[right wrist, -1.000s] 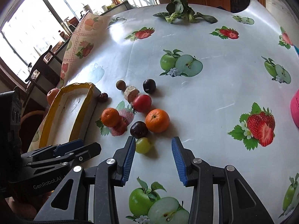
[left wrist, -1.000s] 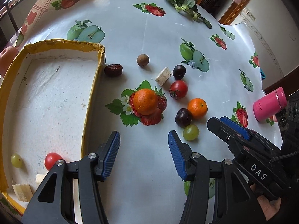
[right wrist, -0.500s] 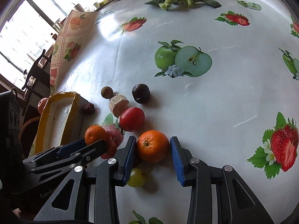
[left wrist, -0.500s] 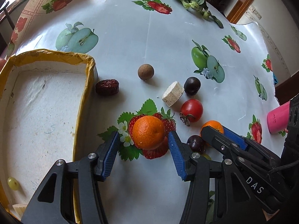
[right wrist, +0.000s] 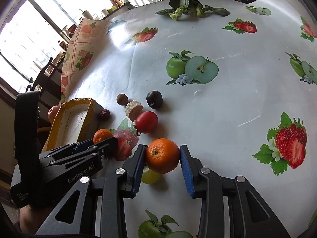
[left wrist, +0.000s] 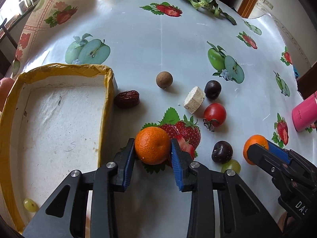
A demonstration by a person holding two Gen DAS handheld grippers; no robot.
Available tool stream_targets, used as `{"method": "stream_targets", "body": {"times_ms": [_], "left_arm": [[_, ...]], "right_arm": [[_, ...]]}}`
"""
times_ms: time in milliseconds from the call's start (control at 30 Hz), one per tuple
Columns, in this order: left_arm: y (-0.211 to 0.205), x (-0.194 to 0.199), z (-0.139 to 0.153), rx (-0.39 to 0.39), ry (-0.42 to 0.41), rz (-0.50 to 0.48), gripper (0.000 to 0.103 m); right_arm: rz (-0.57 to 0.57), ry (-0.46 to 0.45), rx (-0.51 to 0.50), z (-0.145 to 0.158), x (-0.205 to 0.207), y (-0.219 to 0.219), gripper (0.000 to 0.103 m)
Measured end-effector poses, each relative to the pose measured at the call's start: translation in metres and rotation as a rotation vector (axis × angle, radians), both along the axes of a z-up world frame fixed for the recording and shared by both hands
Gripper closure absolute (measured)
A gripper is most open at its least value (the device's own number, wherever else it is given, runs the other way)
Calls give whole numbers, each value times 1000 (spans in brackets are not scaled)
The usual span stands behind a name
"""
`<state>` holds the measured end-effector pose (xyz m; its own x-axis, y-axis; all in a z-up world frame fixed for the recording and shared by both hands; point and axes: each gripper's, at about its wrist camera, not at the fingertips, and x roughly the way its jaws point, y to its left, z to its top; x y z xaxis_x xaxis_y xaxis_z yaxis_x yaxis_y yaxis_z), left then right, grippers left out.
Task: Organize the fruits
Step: 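Grasp a mandarin with the left tool while the right tool grasps another mandarin, then carry the mandarin in the left tool over the tray while the right tool carries its mandarin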
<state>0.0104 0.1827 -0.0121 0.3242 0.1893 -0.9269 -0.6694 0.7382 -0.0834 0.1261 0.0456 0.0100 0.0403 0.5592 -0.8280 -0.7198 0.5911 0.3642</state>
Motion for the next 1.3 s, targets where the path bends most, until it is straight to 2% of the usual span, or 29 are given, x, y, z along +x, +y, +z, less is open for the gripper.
{"method": "stream_targets", "body": {"times_ms": [233,367,600,733,933,1300], "left_arm": [[11,-24,10,26,6,33,72],[18,-41,17,2,-18,65,72],[-4,-58,47,9,-86,60,72],[-18,-68,57,11,-96,47,72],[-28,-89,67,29,-100,60,72],[-19,-128,74,44,-108,116,72]], "right_arm": [[-1,-14,17,16,-13,-14,67],[7,-22,25,25,-21,-19,67],[35,-47,44,42,-41,-23,67],[48,-61,53,52,-51,-25,67],[72,-75,60,60,-68,-23,67],[144,-96,65,69,-105,-6,67]]}}
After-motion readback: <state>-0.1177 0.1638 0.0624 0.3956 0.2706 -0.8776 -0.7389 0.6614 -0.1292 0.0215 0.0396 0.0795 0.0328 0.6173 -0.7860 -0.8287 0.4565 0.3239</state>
